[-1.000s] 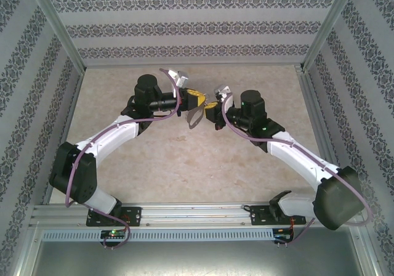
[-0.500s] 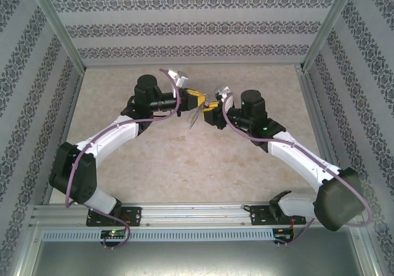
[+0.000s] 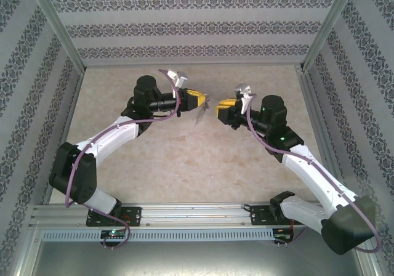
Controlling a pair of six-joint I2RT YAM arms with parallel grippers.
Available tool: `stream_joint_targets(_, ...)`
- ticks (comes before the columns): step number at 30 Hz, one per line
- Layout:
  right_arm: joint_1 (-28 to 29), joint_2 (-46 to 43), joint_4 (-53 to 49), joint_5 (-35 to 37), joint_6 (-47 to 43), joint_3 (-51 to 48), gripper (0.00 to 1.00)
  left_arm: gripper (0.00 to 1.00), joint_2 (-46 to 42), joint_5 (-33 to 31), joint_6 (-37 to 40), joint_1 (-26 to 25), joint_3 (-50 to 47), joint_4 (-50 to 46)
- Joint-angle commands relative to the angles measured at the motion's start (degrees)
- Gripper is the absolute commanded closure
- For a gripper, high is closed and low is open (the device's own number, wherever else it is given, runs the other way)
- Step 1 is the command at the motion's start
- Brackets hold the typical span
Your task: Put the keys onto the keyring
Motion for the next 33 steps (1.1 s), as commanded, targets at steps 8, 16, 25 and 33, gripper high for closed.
stream_joint_targets(8,-0.93,4.61,12.74,-4.06,10.55,1.75,0.66,1.00,-2.81,1.32,-1.24,-0.50,-0.85,4.79)
stream_joint_targets(16,-0.98,6.70,16.48,-5.81,13.14,2.18,0.63,1.00,-2.64,1.66,-2.08,-0.51,-1.07,5.94)
stream_joint_targets(25,-1.04,9.18,18.42,-8.14,14.53,3.98,0.64,1.00,-2.55,2.46,-2.91,-0.50,-1.07,6.74)
stream_joint_targets(33,-0.97,10.56,20.18,-10.29,15.61,4.06,0.70,1.00,-2.39,2.54,-2.93,-0.53,-0.75,6.65)
